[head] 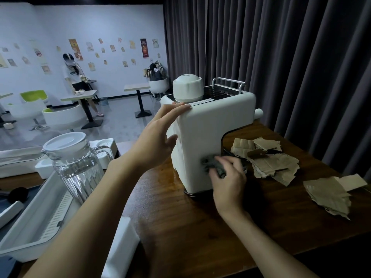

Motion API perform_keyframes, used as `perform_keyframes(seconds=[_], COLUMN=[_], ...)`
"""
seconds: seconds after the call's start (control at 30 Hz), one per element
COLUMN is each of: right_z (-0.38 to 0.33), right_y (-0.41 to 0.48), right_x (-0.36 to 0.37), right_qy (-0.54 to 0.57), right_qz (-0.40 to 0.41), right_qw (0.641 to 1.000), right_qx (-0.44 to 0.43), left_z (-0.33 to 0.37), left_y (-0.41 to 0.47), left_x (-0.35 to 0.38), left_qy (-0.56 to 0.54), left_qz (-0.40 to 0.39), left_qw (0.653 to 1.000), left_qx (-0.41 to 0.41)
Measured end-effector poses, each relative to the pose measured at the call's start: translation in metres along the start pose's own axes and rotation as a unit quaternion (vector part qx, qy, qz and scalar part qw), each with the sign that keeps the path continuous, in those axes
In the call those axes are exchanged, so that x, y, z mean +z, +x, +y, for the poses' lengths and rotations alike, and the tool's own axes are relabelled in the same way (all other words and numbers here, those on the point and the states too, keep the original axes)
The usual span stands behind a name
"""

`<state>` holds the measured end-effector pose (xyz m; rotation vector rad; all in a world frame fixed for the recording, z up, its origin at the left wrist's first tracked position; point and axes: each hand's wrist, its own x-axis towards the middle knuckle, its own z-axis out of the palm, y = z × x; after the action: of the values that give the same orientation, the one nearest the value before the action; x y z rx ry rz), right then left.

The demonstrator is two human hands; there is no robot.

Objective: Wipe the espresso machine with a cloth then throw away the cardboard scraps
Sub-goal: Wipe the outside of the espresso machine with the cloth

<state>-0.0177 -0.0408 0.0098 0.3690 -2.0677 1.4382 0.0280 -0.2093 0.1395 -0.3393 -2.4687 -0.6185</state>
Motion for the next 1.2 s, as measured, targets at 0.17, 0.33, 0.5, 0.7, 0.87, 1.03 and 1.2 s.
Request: perform_keyframes(seconds=[0.17, 0.33, 0.5, 0.7, 0.87, 1.03, 1.2], right_z=[-0.006, -0.023, -0.027, -0.032, -0.045, -0.049, -0.046], right_y=[0.005, -0.015, 0.001, 0.037, 0.019, 0.020, 0.053], right_x=[0.000, 0.015, 0.007, -0.006, 0.007, 0.008, -0.009], right_qy=[0.010, 0.011, 0.020, 0.025, 0.012, -0.008, 0.020], right_qz=[0.020, -0.035, -0.027, 0.060, 0.018, -0.031, 0.042], right_qw=[0.999, 0.998, 0.997, 0.996, 0.995, 0.987, 0.994], right_qx=[0.027, -0.041, -0.074, -0.053, -0.098, -0.159, -0.098], left_z=[-0.001, -0.003, -0.004, -0.005, -0.005, -0.004, -0.004], left_y=[0.001, 0.001, 0.003, 0.004, 0.003, 0.004, 0.005], left_x=[0.001, 0.001, 0.001, 0.000, 0.000, 0.000, 0.000], left_qy=[-0.005, -0.022, -0.031, -0.030, -0.042, -0.049, -0.050], left_qz=[0.004, 0.009, 0.019, 0.019, 0.017, 0.028, 0.030], left_qw=[1.000, 1.000, 0.999, 0.999, 0.999, 0.998, 0.998], left_qx=[0.009, 0.017, 0.009, 0.012, 0.007, 0.012, 0.013])
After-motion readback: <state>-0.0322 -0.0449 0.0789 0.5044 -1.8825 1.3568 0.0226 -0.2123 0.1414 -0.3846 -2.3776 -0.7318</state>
